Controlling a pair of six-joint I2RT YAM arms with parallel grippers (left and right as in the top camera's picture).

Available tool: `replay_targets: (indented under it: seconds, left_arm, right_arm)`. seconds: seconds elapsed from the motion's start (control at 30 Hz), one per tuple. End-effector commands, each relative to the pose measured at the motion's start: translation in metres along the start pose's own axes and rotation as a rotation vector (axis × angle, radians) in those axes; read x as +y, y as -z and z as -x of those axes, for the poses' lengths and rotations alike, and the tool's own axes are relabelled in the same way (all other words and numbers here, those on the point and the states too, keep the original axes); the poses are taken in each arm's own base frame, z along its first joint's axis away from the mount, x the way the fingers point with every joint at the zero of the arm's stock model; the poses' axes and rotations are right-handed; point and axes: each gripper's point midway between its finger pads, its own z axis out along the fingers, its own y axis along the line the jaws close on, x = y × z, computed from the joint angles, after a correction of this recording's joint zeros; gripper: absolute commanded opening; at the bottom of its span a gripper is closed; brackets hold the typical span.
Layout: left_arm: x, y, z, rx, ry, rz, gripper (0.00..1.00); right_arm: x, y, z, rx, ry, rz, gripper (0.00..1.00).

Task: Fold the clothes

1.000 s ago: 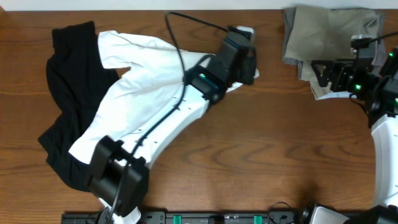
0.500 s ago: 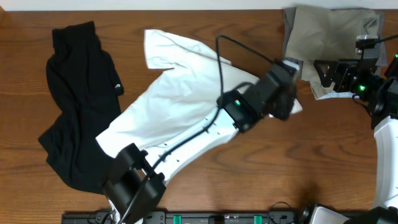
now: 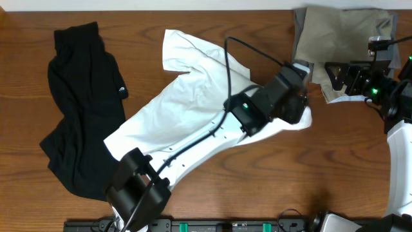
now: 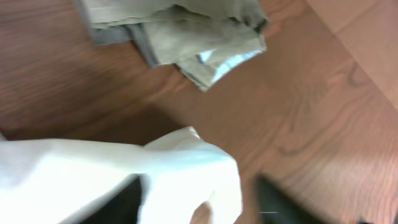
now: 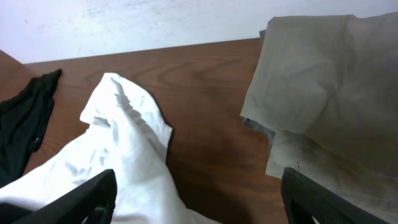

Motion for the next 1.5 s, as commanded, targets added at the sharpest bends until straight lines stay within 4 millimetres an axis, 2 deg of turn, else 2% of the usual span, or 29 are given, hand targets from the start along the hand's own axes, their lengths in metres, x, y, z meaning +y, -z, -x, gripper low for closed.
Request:
replay_targets:
  seconds: [0.0, 0.13, 0.3, 0.4, 0.53, 0.67, 0.73, 0.93, 1.13, 1.3, 1.47]
  left_arm:
    - [0.02, 0.012, 0.016, -0.015, 0.027, 0.007, 1.0]
    - [0.068, 0.044, 0.029, -0.009, 0.101, 0.094, 0.98]
    - [0.153, 0.098, 0.028, 0.03, 0.249, 0.256, 0.98]
    - [0.201, 0.121, 0.012, 0.089, 0.329, 0.348, 0.98]
    - [0.26, 0.158, -0.028, 0.211, 0.466, 0.5, 0.98]
    - [0.302, 0.191, -0.064, 0.292, 0.58, 0.639, 0.98]
    - [0.318, 0.203, -0.08, 0.319, 0.636, 0.675, 0.98]
    - [0.352, 0.225, -0.134, 0.393, 0.792, 0.735, 0.98]
    - [0.362, 0.235, -0.183, 0.479, 0.878, 0.753, 0.98]
    - [0.366, 0.232, -0.199, 0.488, 0.891, 0.756, 0.98]
    - [0.372, 0.226, -0.2, 0.462, 0.882, 0.758, 0.99]
  right_arm:
    - [0.002, 0.008, 0.013, -0.034, 0.007, 0.0, 0.82]
    - [0.001, 0.009, 0.011, -0.031, 0.0, -0.003, 0.82]
    - [0.007, 0.007, 0.005, -0.005, -0.012, 0.018, 0.82]
    - [0.021, 0.0, 0.0, 0.019, 0.006, 0.051, 0.82]
    - [0.046, -0.013, -0.006, 0.05, 0.07, 0.094, 0.82]
    - [0.065, -0.028, -0.013, 0.084, 0.12, 0.094, 0.84]
    - [0.079, -0.04, -0.017, 0.096, 0.153, 0.11, 0.81]
    - [0.118, -0.087, -0.026, 0.102, 0.242, 0.091, 0.77]
    - [0.15, -0.139, -0.039, 0.076, 0.317, 0.092, 0.77]
    - [0.168, -0.173, -0.056, 0.072, 0.348, 0.139, 0.75]
    - [0.172, -0.2, -0.075, 0.087, 0.361, 0.16, 0.68]
